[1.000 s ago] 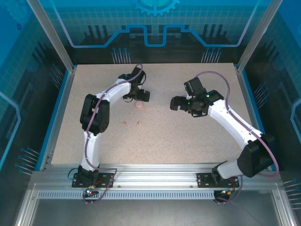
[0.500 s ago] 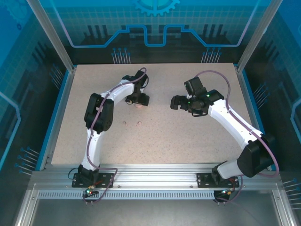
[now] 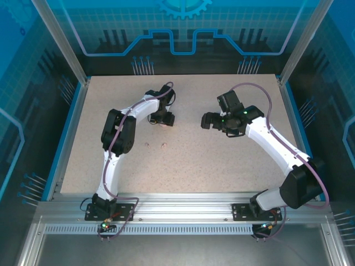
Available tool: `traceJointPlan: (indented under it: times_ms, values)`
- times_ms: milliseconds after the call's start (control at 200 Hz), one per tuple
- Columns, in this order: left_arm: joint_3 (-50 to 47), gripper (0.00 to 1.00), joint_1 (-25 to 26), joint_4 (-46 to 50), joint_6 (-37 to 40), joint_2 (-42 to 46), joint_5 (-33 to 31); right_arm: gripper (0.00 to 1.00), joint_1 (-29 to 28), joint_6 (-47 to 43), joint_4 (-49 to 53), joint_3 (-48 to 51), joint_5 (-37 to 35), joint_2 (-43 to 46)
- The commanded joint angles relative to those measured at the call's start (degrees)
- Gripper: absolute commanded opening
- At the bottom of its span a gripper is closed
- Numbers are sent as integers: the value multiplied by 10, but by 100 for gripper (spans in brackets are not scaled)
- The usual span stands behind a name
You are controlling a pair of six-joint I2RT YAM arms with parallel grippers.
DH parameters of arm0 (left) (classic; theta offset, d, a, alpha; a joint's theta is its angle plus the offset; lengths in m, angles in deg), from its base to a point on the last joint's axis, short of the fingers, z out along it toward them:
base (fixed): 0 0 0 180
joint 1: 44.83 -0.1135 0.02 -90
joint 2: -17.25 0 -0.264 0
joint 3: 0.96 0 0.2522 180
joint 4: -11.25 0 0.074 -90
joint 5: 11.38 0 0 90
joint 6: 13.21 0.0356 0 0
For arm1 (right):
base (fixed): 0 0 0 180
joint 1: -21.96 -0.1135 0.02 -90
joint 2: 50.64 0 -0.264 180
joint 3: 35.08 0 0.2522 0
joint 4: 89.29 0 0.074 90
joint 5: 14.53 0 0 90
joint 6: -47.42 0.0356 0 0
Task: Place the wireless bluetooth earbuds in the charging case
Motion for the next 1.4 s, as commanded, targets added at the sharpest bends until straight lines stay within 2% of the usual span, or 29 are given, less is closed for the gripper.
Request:
traceJointPlan:
  times_ms: [0,180,455,635,895,1226,1391]
  values:
    - [3,63,-2,17,-1,-3,20,100,-1,1,5,-11,-9,6]
    - [-9,58,0,6,-3,3,26,100,0,1,3,-10,-7,6]
    - [-13,36,4,5,-12,3,47,100,4,-1,3,-7,-7,16]
    - [-15,35,32,4,-24,42,42,100,12,-3,0,-4,-4,19]
    - [-21,36,105,13,-76,85,35,100,27,-3,-17,16,3,21]
    - [-35,35,205,26,-215,91,16,100,74,-6,-28,57,4,30]
    - [-12,35,252,53,-257,67,-33,100,99,-17,-32,79,21,44]
